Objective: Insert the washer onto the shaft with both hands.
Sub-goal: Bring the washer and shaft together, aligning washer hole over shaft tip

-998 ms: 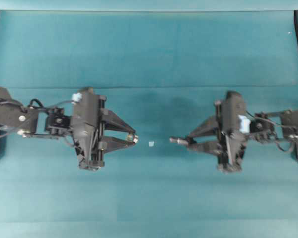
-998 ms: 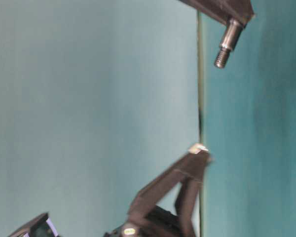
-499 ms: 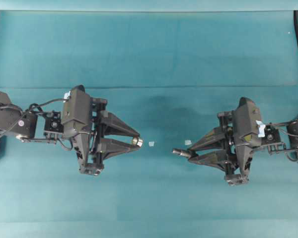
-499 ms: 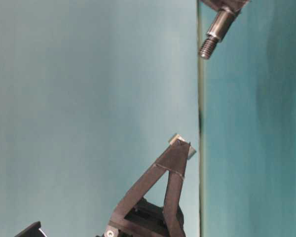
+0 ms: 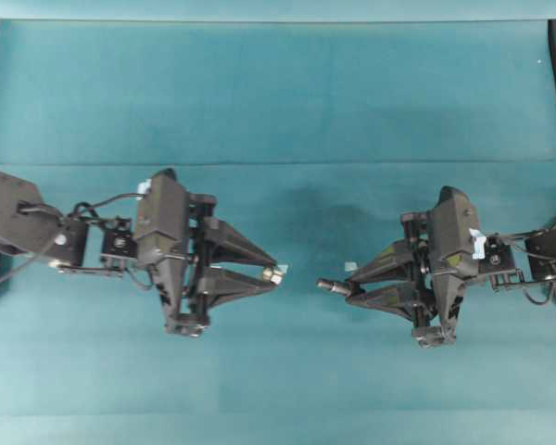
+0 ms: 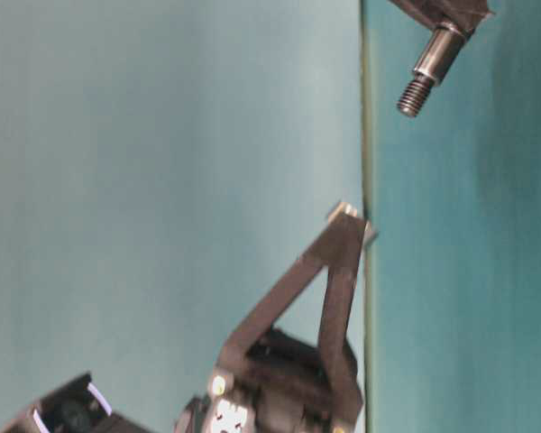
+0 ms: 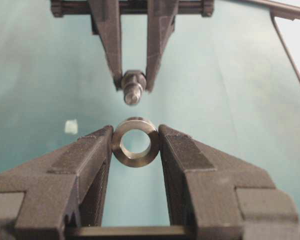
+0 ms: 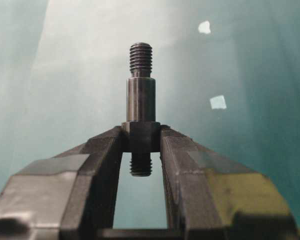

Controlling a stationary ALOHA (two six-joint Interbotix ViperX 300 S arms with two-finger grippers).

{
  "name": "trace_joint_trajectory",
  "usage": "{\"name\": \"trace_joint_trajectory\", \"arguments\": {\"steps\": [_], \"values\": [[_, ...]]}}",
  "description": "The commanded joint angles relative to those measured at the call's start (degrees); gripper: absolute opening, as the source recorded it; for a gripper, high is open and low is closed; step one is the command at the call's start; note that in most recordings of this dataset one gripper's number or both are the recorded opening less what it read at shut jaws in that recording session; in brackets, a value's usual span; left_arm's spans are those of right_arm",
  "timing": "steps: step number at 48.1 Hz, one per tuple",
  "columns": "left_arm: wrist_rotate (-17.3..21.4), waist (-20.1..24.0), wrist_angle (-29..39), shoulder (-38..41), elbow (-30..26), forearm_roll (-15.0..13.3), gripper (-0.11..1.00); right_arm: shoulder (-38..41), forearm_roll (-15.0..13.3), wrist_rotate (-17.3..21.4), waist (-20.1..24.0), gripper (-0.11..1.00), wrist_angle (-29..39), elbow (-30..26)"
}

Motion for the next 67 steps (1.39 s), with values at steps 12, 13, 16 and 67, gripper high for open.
{"name": "trace_joint_trajectory", "arguments": {"steps": [12,13,16,67], "values": [[-0.09,-0.18,-0.62,2.29,-3.43,0.09,0.37,1.23,0.09,0.53,0.18,0.00,-1.67,-2.29],[-0.09,-0.18,-0.70,2.37,-3.52,0.09,0.37,1.49,0.09,0.53,0.18,0.00,-1.76,-2.29],[-0.09,-0.18,-0.62,2.64,-3.78,0.09,0.37,1.76,0.09,0.53,0.18,0.00,-2.29,-2.64],[-0.26,-0.79,-0.18,6.15,-6.59,0.09,0.37,2.81,0.09,0.53,0.18,0.00,-4.57,-3.52]]}}
